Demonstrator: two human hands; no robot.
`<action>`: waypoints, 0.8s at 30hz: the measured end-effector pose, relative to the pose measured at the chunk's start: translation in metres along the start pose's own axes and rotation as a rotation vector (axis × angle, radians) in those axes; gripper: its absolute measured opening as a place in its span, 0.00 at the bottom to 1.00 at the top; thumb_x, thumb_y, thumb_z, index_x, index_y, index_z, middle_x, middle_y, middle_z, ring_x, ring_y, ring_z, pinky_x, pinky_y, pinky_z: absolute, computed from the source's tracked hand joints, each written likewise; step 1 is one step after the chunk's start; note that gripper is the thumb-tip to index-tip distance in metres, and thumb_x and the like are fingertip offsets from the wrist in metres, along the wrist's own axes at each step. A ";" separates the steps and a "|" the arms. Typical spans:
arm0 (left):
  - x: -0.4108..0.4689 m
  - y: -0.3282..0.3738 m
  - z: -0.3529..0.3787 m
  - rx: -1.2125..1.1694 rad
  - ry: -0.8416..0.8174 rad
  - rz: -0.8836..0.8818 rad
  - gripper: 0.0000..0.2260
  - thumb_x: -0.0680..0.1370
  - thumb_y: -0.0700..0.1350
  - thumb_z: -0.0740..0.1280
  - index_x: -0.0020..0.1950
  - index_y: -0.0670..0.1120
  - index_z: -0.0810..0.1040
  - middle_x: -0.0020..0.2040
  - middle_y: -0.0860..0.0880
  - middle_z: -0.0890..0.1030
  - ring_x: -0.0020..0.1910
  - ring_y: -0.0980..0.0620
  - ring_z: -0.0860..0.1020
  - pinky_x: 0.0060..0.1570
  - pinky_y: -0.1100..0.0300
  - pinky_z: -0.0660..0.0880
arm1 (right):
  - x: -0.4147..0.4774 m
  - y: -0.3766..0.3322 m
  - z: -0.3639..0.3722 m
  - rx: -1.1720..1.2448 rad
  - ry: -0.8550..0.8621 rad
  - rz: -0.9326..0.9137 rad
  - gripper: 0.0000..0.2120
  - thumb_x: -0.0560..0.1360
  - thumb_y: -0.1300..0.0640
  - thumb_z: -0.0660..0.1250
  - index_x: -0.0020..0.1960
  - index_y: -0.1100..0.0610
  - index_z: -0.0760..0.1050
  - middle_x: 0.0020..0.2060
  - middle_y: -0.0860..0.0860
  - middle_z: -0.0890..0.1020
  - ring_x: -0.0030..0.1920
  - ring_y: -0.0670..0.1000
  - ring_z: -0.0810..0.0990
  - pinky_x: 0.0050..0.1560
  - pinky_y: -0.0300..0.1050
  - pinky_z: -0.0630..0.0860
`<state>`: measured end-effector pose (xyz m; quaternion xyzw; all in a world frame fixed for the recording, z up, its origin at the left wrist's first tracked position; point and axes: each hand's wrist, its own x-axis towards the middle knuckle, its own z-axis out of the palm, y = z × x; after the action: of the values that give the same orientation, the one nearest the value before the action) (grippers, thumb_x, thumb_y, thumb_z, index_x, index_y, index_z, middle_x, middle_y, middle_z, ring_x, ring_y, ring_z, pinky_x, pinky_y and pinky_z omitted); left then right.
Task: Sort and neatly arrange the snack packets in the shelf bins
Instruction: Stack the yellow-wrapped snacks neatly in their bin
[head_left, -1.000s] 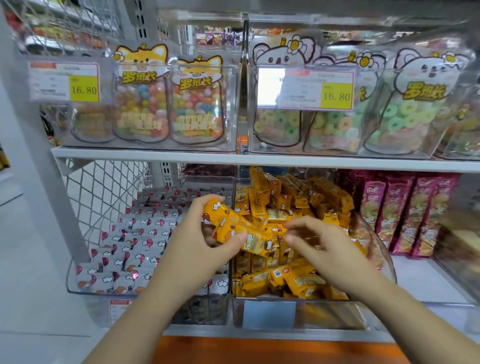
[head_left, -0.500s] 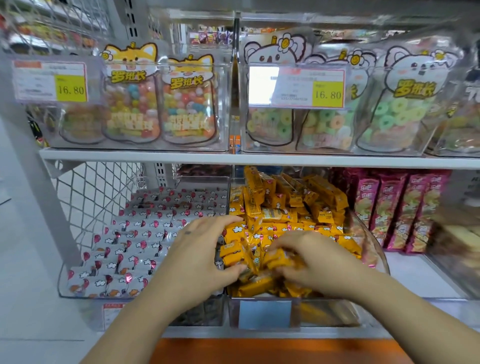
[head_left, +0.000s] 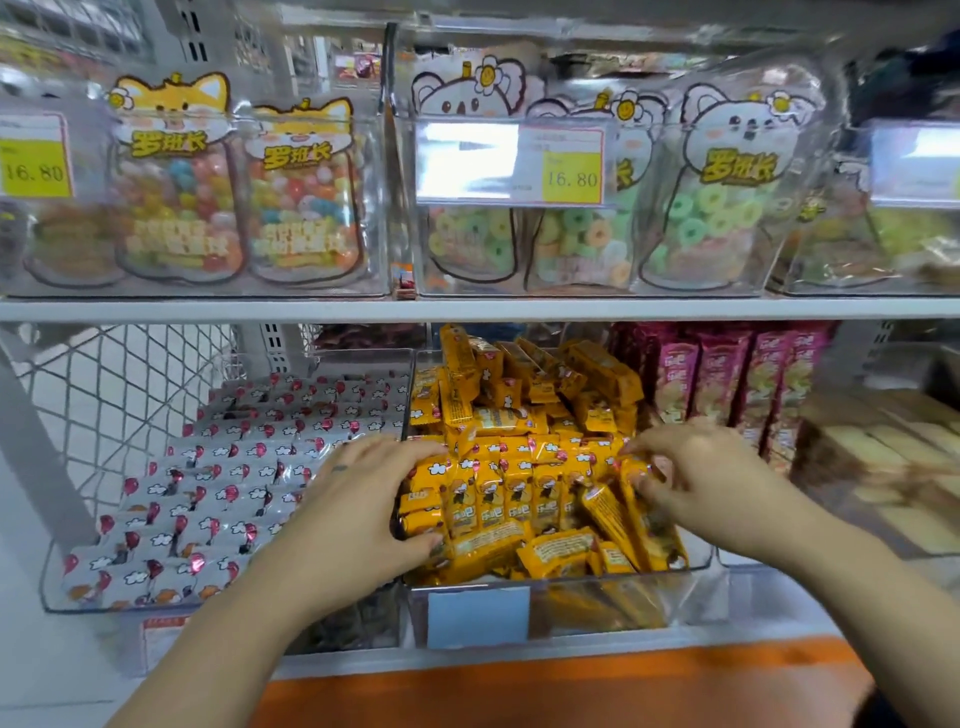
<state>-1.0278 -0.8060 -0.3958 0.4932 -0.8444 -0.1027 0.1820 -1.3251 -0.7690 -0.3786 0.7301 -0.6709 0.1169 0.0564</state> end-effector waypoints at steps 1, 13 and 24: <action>0.000 0.001 0.000 0.000 -0.004 0.002 0.32 0.71 0.59 0.70 0.70 0.66 0.57 0.73 0.59 0.61 0.74 0.56 0.51 0.72 0.54 0.52 | 0.001 -0.001 0.004 -0.079 0.007 0.018 0.19 0.74 0.49 0.65 0.65 0.47 0.72 0.57 0.46 0.78 0.58 0.51 0.73 0.59 0.48 0.67; 0.000 -0.002 0.003 -0.029 -0.013 0.024 0.31 0.72 0.57 0.70 0.69 0.67 0.56 0.70 0.62 0.60 0.72 0.60 0.53 0.73 0.55 0.53 | 0.040 -0.096 0.046 0.007 -0.399 -0.234 0.18 0.74 0.46 0.65 0.61 0.52 0.75 0.54 0.51 0.79 0.54 0.54 0.77 0.49 0.46 0.75; -0.001 -0.004 0.003 0.017 -0.016 0.051 0.31 0.72 0.58 0.69 0.70 0.67 0.56 0.71 0.62 0.60 0.72 0.59 0.51 0.73 0.55 0.50 | 0.037 -0.103 0.051 -0.216 -0.346 -0.240 0.12 0.76 0.49 0.62 0.49 0.56 0.75 0.43 0.53 0.76 0.42 0.53 0.73 0.39 0.44 0.71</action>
<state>-1.0249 -0.8071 -0.4000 0.4723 -0.8590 -0.0949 0.1734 -1.2149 -0.8070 -0.4109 0.8036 -0.5874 -0.0902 0.0319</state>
